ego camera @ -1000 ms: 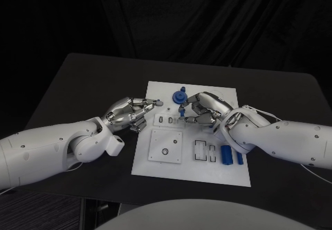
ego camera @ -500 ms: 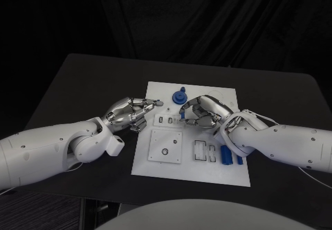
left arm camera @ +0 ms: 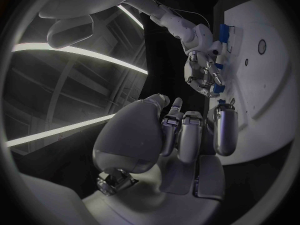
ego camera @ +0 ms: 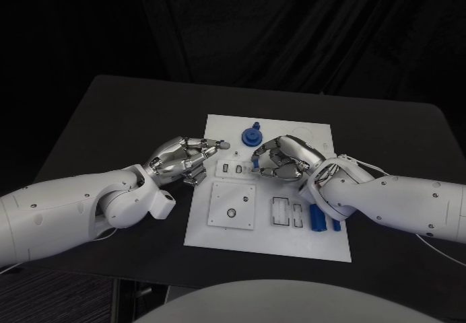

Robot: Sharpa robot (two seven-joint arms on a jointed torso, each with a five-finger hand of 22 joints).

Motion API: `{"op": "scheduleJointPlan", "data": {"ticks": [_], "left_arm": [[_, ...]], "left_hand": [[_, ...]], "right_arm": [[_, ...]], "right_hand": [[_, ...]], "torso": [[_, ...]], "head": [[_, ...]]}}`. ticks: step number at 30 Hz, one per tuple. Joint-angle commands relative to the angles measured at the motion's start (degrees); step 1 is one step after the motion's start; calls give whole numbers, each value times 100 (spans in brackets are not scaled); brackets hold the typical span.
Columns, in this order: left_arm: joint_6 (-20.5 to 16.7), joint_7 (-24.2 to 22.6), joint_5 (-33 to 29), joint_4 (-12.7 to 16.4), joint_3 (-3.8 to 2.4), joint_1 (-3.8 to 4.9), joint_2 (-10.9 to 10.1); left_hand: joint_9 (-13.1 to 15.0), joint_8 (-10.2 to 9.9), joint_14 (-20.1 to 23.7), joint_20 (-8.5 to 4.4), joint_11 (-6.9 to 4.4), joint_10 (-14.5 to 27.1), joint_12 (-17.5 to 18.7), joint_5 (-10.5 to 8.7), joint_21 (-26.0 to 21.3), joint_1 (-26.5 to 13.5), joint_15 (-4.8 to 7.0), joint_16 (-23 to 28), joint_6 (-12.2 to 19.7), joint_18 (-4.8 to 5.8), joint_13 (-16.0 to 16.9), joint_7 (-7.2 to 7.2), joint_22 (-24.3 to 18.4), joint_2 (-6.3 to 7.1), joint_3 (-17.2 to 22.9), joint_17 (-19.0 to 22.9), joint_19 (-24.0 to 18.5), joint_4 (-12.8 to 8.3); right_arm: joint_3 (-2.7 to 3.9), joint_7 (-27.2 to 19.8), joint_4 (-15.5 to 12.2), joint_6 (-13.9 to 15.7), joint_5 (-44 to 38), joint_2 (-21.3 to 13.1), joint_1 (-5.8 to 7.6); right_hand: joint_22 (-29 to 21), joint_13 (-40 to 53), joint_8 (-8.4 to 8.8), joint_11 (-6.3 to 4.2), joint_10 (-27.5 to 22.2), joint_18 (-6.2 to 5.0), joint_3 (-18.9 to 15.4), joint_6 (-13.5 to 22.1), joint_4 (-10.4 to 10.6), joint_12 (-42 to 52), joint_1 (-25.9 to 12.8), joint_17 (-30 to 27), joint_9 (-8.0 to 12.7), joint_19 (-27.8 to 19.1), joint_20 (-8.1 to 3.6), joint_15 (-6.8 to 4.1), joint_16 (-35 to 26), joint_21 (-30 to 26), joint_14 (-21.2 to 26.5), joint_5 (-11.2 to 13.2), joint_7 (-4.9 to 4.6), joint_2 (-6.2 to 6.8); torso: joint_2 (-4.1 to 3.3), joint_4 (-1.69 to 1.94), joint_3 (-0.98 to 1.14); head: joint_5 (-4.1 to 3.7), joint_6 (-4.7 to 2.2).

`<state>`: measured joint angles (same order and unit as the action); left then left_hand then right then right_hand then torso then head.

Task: Assemble the parts on the task board

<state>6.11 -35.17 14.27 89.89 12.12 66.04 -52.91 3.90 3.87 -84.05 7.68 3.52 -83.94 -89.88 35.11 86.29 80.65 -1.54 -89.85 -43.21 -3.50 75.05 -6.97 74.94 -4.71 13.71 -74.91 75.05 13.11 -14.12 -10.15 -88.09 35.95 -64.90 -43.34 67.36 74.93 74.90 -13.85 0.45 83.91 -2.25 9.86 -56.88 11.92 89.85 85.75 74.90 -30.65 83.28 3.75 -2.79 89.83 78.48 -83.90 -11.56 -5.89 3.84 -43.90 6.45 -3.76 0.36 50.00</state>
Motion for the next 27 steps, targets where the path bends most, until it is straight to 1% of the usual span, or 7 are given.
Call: {"op": "scheduleJointPlan", "data": {"ticks": [1, 5, 10, 13, 20, 23, 27], "left_arm": [[52, -56, -20, 4, -3, -9, 17], [61, -48, -20, -2, -3, -9, 25], [66, -42, -20, -10, -3, -9, 28], [69, -38, -20, -12, -3, -9, 31], [75, -32, -20, -13, -3, -9, 36], [78, -31, -20, -16, -3, -9, 38], [83, -27, -20, -18, -3, -9, 41]], "left_hand": [[5, 7, -595, 1, -38, -606, -12, 14, -25, 62, 27, -15, -31, 53, 1495, -12, 589, 10, 23, -1509, -24, -13], [6, 8, -595, 1, -37, -606, -12, 13, -25, 60, 27, -15, -45, 53, 1495, -13, 590, 8, 25, -1509, -23, -12], [6, 8, -595, 1, -37, -606, -12, 13, -25, 60, 27, -15, -45, 53, 1495, -13, 590, 8, 25, -1509, -23, -12], [6, 8, -595, 1, -37, -606, -12, 13, -25, 60, 27, -15, -45, 53, 1495, -13, 590, 8, 25, -1509, -23, -12], [6, 8, -595, 1, -37, -606, -12, 13, -25, 60, 27, -15, -45, 53, 1495, -13, 590, 8, 25, -1509, -23, -12], [5, 6, -595, 1, -36, -606, -12, 13, -26, 57, 26, -15, -39, 53, 1495, -14, 589, 3, 31, -1509, -25, -10], [5, 6, -595, 1, -36, -606, -12, 13, -26, 57, 26, -15, -39, 53, 1495, -14, 589, 3, 31, -1509, -25, -10]], "right_arm": [[3, 202, 26, -236, 11, 16, -20], [3, 243, 59, -313, 11, 35, -25], [3, 254, 84, -365, 11, 47, -33], [3, 267, 98, -416, 11, 54, -37], [3, 319, 112, -494, 11, 64, -40], [3, 352, 117, -525, 11, 69, -41], [3, 401, 119, -574, 11, 70, -42]], "right_hand": [[1084, 1510, 22, 49, 609, -91, -31, -120, -5, 15, 55, 1510, 18, -81, 16, 47, 17, -109, -610, -89, 111, -36], [1041, 1510, 45, 76, 609, -123, -58, -86, -1, 15, 46, 1510, 39, -176, 43, 75, 17, -250, -610, -129, 86, -35], [939, 1508, 62, 113, 606, -197, -81, -61, -8, 13, 60, 1483, 66, -407, 89, 118, -20, -586, -587, -202, 55, -47], [881, 1421, 65, 129, 458, -239, -93, -58, -9, -63, 65, 1406, 80, -546, 113, 139, -129, -788, -515, -214, 43, -52], [821, 1326, 64, 140, 290, -282, -91, -59, -23, -147, 92, 1333, 91, -686, 130, 153, -233, -997, -441, -227, 36, -64], [794, 1280, 67, 146, 207, -301, -91, -52, -26, -189, 99, 1299, 97, -748, 137, 160, -280, -1092, -406, -227, 31, -69], [744, 1190, 74, 158, 49, -336, -92, -40, -36, -270, 114, 1239, 108, -861, 150, 172, -367, -1269, -340, -234, 19, -69]], "torso": [[-6, 4, 2], [-6, 4, 1], [-5, 5, 0], [2, 6, 3], [5, 10, 6], [2, 11, 2], [4, 9, 3]], "head": [[2, 0], [6, 0], [3, 0], [6, 0], [-2, 0], [0, 0], [7, 0]]}}
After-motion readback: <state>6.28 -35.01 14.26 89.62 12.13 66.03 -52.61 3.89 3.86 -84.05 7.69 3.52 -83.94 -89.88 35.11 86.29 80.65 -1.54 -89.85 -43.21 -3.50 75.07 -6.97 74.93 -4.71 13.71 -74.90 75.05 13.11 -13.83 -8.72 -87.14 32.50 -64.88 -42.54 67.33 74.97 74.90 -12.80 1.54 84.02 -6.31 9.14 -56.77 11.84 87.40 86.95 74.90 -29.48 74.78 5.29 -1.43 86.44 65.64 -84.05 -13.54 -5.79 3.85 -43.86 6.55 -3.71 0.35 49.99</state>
